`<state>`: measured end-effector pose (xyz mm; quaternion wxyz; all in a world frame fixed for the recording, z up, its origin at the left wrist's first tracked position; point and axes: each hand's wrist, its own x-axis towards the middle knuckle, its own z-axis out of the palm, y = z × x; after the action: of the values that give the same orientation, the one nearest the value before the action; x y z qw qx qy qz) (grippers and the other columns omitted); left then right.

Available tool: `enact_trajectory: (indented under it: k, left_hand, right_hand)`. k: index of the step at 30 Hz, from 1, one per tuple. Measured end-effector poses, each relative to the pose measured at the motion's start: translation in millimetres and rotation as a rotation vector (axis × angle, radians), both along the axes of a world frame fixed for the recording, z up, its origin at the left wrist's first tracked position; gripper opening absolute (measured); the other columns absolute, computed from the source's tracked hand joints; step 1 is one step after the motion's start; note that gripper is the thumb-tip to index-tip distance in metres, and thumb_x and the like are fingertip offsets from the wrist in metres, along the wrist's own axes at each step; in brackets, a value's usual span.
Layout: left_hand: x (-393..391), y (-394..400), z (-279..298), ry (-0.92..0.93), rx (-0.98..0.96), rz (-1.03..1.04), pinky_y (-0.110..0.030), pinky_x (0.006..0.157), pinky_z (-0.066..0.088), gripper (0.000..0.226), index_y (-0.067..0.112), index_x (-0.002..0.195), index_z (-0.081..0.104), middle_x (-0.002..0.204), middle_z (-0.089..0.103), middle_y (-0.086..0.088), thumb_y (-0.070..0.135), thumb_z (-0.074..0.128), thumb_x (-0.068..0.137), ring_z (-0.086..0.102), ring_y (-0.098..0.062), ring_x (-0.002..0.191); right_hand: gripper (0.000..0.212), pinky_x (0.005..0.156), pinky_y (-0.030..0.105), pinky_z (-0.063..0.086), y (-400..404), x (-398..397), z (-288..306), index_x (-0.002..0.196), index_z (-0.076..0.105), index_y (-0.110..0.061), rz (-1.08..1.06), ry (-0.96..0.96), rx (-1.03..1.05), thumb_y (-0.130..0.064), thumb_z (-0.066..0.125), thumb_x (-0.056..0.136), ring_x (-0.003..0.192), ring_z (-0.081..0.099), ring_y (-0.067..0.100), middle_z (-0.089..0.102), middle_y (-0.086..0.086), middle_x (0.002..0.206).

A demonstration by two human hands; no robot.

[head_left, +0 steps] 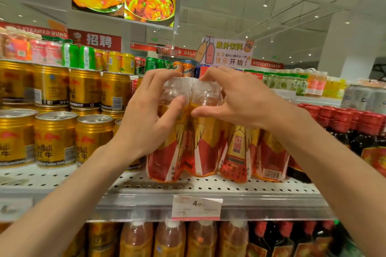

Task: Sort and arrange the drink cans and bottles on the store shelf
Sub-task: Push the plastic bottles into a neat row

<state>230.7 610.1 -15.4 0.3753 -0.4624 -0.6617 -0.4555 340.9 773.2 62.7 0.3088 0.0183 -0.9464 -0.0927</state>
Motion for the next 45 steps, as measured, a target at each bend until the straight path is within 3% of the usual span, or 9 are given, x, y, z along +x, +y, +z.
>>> enact_trajectory:
  k: [2,6,11,15,22,29,36,41,45]
  left_hand:
    - [0.1,0.5,-0.5,-0.014,0.008,-0.017,-0.016,0.098,0.040,0.042,0.022,0.138,0.048,0.131,0.046,0.009,0.031,0.054,0.098,0.048,-0.003,0.118]
    - [0.1,-0.2,0.1,-0.038,-0.002,-0.058,-0.027,0.101,0.046,0.042,0.023,0.139,0.047,0.133,0.045,0.010,0.032,0.053,0.099,0.049,-0.006,0.121]
    - [1.5,-1.0,-0.3,-0.057,-0.001,-0.069,-0.040,0.104,0.049,0.044,0.025,0.140,0.044,0.133,0.042,0.014,0.036,0.051,0.098,0.049,-0.010,0.125]
    - [1.1,-1.5,-1.4,-0.077,0.000,-0.068,-0.048,0.102,0.050,0.044,0.030,0.140,0.043,0.131,0.040,0.018,0.038,0.051,0.098,0.050,-0.012,0.125]
    - [4.2,-1.3,-0.5,-0.096,-0.016,-0.057,-0.046,0.106,0.047,0.044,0.031,0.141,0.041,0.136,0.042,0.013,0.038,0.050,0.099,0.046,-0.009,0.128]
    - [6.2,-4.2,0.4,-0.101,-0.029,-0.050,-0.046,0.108,0.046,0.045,0.030,0.141,0.041,0.139,0.042,0.010,0.039,0.049,0.098,0.045,-0.008,0.128]
    - [11.7,-11.9,6.9,-0.100,-0.107,0.004,-0.037,0.107,0.044,0.046,0.029,0.145,0.040,0.147,0.040,0.007,0.038,0.054,0.101,0.042,-0.004,0.123]
    - [16.3,-18.0,13.2,-0.058,-0.220,0.252,-0.042,0.099,0.048,0.077,0.039,0.146,0.037,0.149,0.033,-0.003,0.075,0.059,0.081,0.043,-0.022,0.133]
    - [20.7,-14.9,14.5,-0.079,-0.297,0.361,-0.040,0.089,0.051,0.086,0.043,0.150,0.027,0.136,0.040,-0.008,0.071,0.065,0.079,0.050,-0.025,0.121]
  right_hand:
    - [0.081,0.099,0.045,0.048,-2.7,-1.9,-0.2,0.137,0.046,-0.029,-0.012,-0.014,0.011,-0.076,0.064,0.074,0.111,0.058,0.016,0.057,-0.006,0.134]
    - [0.082,0.099,0.044,0.047,-0.4,-0.9,3.3,0.141,0.041,-0.026,0.009,-0.060,-0.029,-0.067,0.072,0.076,0.101,0.051,0.009,0.054,-0.006,0.138]
    - [0.092,0.108,0.043,0.043,4.1,-5.7,15.3,0.151,0.033,-0.027,-0.009,-0.165,-0.050,-0.057,0.078,0.076,0.129,0.050,0.019,0.045,-0.003,0.149]
    - [0.085,0.105,0.043,0.046,7.5,-19.7,20.3,0.144,0.041,-0.027,-0.053,-0.186,-0.009,-0.052,0.083,0.074,0.127,0.053,0.019,0.051,-0.005,0.143]
    - [0.082,0.091,0.047,0.054,7.3,-39.7,19.8,0.138,0.043,-0.026,-0.170,-0.157,0.182,-0.045,0.086,0.071,0.113,0.061,0.027,0.065,0.000,0.129]
    - [0.078,0.090,0.047,0.056,3.6,-36.4,10.4,0.142,0.043,-0.023,-0.217,-0.087,0.300,-0.048,0.080,0.078,0.113,0.064,0.027,0.065,0.001,0.129]
    - [0.069,0.111,0.045,0.043,17.7,3.4,-4.5,0.144,0.044,-0.017,-0.283,0.111,0.154,-0.064,0.049,0.094,0.131,0.049,0.023,0.054,0.004,0.141]
    - [0.044,0.100,0.040,0.050,23.2,6.2,-37.3,0.121,0.060,-0.014,-0.251,0.195,0.021,-0.049,0.056,0.095,0.127,0.042,0.025,0.049,0.007,0.133]
    - [0.033,0.095,0.037,0.050,27.2,1.1,-41.3,0.112,0.063,-0.014,-0.208,0.273,-0.019,-0.042,0.060,0.094,0.121,0.043,0.025,0.050,0.005,0.125]
